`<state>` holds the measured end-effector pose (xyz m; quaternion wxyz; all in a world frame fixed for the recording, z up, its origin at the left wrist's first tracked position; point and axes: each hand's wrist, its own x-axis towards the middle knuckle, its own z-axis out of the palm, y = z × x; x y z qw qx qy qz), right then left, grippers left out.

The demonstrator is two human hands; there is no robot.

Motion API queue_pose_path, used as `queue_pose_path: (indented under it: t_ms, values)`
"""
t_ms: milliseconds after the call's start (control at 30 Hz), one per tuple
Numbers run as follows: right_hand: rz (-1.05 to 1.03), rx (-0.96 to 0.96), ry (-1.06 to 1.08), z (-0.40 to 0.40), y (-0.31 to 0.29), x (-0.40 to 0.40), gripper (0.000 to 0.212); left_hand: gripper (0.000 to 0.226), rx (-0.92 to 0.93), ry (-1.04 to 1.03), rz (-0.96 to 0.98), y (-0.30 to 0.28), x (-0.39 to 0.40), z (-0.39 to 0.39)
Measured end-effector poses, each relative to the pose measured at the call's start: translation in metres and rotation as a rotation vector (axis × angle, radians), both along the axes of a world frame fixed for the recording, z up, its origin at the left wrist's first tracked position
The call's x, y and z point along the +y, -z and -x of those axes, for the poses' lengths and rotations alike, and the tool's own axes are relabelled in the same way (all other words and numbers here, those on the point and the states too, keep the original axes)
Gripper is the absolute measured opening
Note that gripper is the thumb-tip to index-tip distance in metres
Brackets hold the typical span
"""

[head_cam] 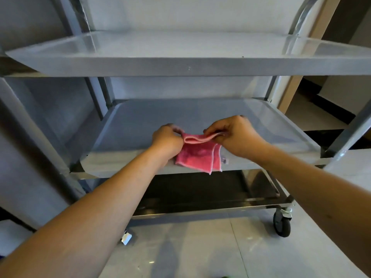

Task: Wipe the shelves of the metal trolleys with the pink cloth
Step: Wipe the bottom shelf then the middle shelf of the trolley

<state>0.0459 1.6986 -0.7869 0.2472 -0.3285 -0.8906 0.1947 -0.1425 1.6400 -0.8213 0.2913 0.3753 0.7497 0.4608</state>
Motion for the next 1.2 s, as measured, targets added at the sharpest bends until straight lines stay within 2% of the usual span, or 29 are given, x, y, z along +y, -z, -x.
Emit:
queue_pose_path:
  t_ms: [67,133,267,300,400,500,667,767,833,933,1067,1133,1200]
  values:
    - [-0.066,-0.187,-0.073,-0.003,0.022,-0.006,0.036,0.03,0.229,-0.018,0.0,0.005,-0.004,0.01]
    - [-0.113,-0.314,-0.132,-0.006,0.043,-0.013,0.034,0.028,0.348,-0.008,-0.011,0.008,-0.01,0.018]
    - [-0.194,-0.287,-0.132,-0.008,0.061,-0.022,0.03,0.019,0.435,-0.011,-0.116,0.003,-0.019,0.024]
    - [-0.229,-0.288,-0.139,-0.006,0.061,-0.022,0.034,0.019,0.451,-0.011,-0.151,0.001,-0.022,0.025]
    - [-0.285,-0.424,-0.212,0.003,0.059,-0.02,0.065,0.022,0.556,-0.021,-0.253,-0.002,-0.034,0.026]
    - [-0.174,-0.573,-0.247,0.023,0.071,-0.027,0.075,0.027,0.713,-0.065,-0.331,0.005,-0.051,0.028]
    - [-0.124,-0.567,-0.207,0.069,0.078,-0.03,0.082,0.032,0.724,-0.17,-0.335,0.03,-0.072,0.034]
    - [-0.062,-0.567,-0.168,0.075,0.07,-0.01,0.072,0.034,0.71,-0.185,-0.329,0.035,-0.069,0.033]
    - [-0.043,-0.566,-0.093,0.056,0.068,0.011,0.068,0.034,0.697,-0.171,-0.327,0.035,-0.065,0.031]
    - [0.011,-0.569,0.161,-0.018,0.068,0.055,0.072,0.034,0.725,-0.126,-0.332,0.038,-0.064,0.027]
    - [0.111,-0.777,0.575,-0.136,0.067,0.1,0.09,0.031,0.813,-0.087,-0.336,0.049,-0.066,0.024]
    - [0.169,-0.766,0.683,-0.15,0.068,0.099,0.089,0.031,0.824,-0.056,-0.34,0.054,-0.064,0.019]
    - [0.188,-0.681,0.701,-0.127,0.07,0.083,0.091,0.031,0.802,-0.042,-0.353,0.058,-0.062,0.013]
